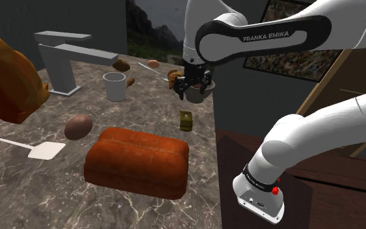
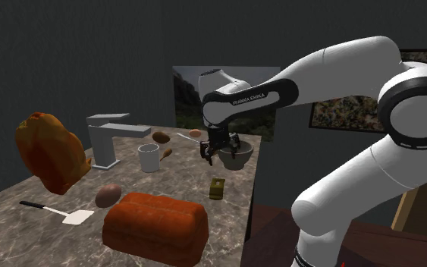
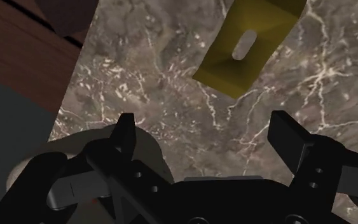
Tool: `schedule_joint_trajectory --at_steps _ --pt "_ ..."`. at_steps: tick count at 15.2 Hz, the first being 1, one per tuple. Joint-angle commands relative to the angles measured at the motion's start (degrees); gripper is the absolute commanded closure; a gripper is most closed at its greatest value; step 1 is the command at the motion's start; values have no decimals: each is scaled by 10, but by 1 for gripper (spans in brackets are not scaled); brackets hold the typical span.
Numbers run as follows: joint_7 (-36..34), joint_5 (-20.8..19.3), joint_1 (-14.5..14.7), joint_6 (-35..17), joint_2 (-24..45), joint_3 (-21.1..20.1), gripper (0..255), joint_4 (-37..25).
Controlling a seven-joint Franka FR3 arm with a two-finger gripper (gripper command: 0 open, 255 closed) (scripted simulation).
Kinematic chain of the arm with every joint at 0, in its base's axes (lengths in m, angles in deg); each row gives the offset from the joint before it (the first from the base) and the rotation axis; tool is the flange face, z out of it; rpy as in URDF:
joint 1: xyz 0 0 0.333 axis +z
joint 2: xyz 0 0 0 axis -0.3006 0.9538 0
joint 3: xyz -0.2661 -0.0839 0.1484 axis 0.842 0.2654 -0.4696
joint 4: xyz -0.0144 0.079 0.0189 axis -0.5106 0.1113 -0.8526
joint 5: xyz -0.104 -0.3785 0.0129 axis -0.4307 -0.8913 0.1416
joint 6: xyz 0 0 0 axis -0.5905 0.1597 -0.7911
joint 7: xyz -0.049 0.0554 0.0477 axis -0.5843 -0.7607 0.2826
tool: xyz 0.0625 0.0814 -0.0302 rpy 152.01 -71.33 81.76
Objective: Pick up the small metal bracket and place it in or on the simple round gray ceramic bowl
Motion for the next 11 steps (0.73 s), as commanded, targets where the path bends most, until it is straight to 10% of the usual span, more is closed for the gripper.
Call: schedule_joint_trajectory --at_steps 1,11 --pt "-83 -4 -12 -11 42 -44 0 -15" --pt "-135 -18 -26 -80 84 -68 0 24"
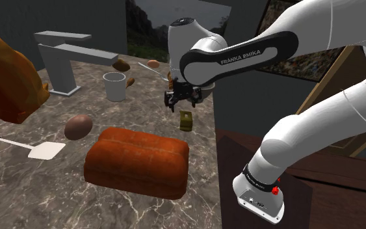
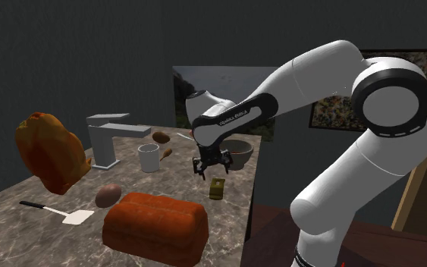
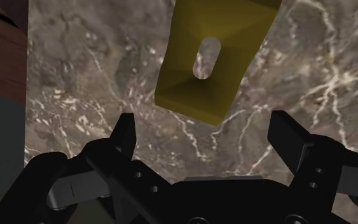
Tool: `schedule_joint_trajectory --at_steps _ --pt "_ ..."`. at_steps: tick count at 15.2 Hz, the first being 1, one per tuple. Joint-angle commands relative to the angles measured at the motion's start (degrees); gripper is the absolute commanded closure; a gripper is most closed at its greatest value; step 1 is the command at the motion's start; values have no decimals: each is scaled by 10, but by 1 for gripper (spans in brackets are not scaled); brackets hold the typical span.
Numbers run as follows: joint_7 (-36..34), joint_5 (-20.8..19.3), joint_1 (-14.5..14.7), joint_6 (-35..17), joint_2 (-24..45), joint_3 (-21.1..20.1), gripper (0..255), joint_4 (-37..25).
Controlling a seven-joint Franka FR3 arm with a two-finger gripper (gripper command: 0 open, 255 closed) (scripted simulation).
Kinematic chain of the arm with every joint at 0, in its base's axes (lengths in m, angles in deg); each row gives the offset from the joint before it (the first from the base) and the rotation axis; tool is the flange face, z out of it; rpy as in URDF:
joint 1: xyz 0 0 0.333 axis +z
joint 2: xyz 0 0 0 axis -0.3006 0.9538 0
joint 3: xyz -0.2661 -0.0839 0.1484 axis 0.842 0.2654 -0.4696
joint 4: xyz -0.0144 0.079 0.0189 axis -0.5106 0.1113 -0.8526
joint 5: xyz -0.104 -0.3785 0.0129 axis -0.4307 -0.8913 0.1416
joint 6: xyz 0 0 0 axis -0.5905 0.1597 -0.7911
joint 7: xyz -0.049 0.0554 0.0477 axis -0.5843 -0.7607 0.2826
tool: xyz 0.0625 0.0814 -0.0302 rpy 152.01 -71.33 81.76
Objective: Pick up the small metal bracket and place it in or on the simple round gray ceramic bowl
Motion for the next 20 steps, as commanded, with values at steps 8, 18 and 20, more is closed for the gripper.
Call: schedule_joint_trajectory --at_steps 8,18,20 --pt "-1 0 0 -6 1 -1 255 5" --pt "1 1 1 2 -3 1 255 0" --pt "5 2 2 19 -9 4 255 -11"
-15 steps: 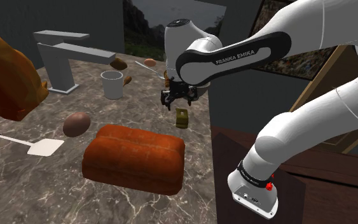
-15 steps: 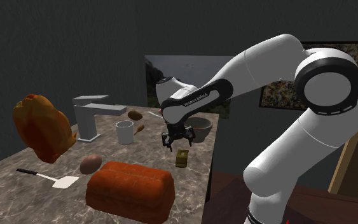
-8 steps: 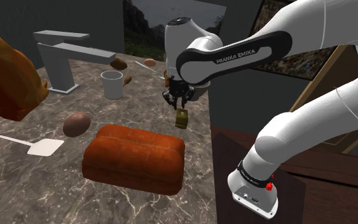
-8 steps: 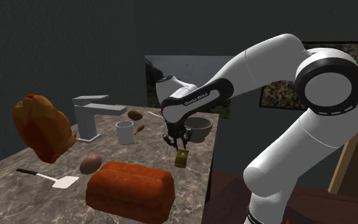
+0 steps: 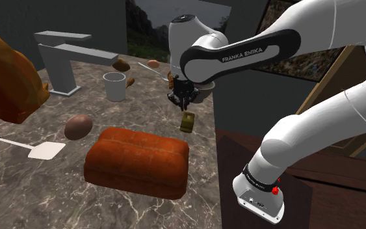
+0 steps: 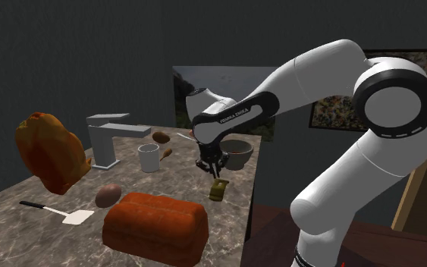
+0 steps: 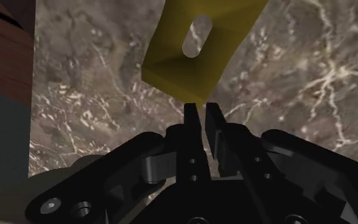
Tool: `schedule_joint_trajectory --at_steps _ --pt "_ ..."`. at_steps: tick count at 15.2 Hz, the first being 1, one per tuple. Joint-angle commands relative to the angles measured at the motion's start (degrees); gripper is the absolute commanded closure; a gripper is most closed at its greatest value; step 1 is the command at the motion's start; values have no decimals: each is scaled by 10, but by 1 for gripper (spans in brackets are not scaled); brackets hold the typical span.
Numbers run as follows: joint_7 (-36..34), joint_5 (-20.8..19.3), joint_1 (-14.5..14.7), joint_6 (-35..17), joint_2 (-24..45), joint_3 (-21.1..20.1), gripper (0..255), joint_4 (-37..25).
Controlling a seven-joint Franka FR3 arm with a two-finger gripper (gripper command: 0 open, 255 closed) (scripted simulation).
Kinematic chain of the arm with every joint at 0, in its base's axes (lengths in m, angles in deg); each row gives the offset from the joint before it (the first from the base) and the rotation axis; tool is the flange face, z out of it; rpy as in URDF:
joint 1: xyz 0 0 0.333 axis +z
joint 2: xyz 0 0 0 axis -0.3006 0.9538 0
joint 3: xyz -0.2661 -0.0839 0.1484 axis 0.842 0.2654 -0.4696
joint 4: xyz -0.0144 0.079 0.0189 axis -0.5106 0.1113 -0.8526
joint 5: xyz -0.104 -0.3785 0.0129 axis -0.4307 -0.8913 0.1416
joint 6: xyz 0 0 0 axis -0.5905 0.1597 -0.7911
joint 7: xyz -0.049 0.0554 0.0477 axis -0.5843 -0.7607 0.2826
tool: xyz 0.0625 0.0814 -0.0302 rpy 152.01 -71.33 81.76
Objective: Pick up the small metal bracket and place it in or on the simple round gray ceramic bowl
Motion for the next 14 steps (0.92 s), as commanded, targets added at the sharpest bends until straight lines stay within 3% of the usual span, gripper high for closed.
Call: schedule_joint_trajectory --at_steps 1,3,4,8,14 --pt "4 2 1 17 -6 2 255 -10" --pt "3 2 1 16 -5 2 255 -10" --pt "3 2 1 16 -5 2 0 -10" --pt "-59 169 26 22 -103 61 0 68" --pt "-63 185 31 -21 -96 57 0 103"
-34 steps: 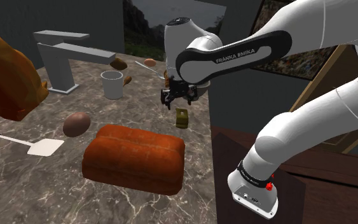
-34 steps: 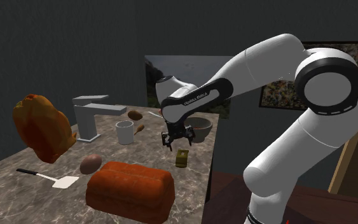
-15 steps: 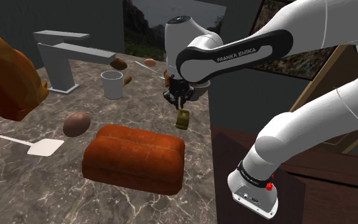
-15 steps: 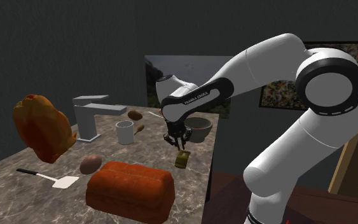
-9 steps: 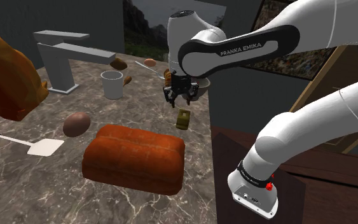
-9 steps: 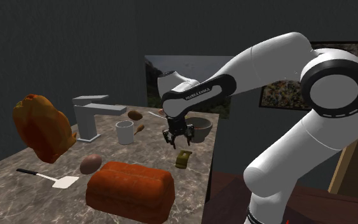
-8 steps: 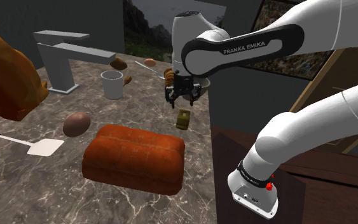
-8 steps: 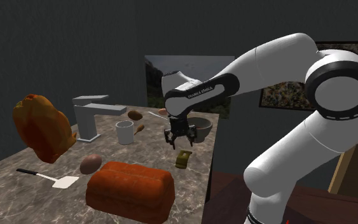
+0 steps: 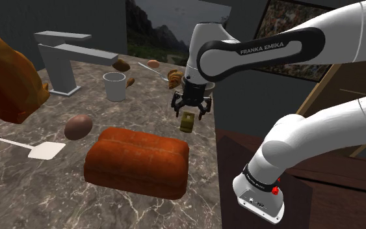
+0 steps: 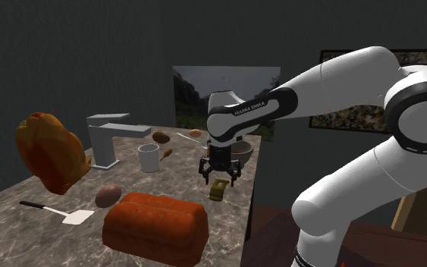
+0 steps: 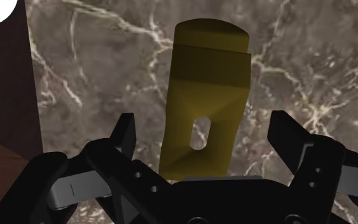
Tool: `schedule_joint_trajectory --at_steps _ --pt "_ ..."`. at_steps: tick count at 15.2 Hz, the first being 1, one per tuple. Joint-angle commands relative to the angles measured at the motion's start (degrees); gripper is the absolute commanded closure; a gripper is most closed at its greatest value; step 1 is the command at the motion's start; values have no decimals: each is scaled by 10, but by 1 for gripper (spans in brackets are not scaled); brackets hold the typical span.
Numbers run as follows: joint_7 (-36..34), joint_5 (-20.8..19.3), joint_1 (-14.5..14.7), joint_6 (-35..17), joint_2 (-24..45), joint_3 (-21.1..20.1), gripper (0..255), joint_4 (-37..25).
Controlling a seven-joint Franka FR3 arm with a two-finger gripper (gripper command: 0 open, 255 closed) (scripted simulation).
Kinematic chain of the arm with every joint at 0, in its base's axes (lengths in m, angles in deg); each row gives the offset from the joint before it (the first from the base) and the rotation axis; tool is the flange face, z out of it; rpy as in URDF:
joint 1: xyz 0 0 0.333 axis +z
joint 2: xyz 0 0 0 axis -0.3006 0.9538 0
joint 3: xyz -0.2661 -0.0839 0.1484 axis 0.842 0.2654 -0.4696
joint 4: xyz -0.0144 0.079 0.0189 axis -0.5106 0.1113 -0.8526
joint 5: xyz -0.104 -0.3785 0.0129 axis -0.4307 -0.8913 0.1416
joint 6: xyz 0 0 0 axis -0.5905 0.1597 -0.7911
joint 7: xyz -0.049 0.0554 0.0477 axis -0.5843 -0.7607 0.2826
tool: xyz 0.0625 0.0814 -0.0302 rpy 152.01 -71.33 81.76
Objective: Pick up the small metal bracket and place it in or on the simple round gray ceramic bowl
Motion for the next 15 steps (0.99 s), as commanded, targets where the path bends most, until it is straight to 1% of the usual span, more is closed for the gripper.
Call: schedule_joint_trajectory --at_steps 1,2,10,11,15 --pt "-1 5 2 -19 5 -4 0 13" --pt "0 7 3 -33 11 -7 0 22" --pt "0 7 3 -33 11 -7 0 22" --pt "0 7 3 -33 11 -7 255 22" --pt "-1 7 3 -34 10 -7 255 23"
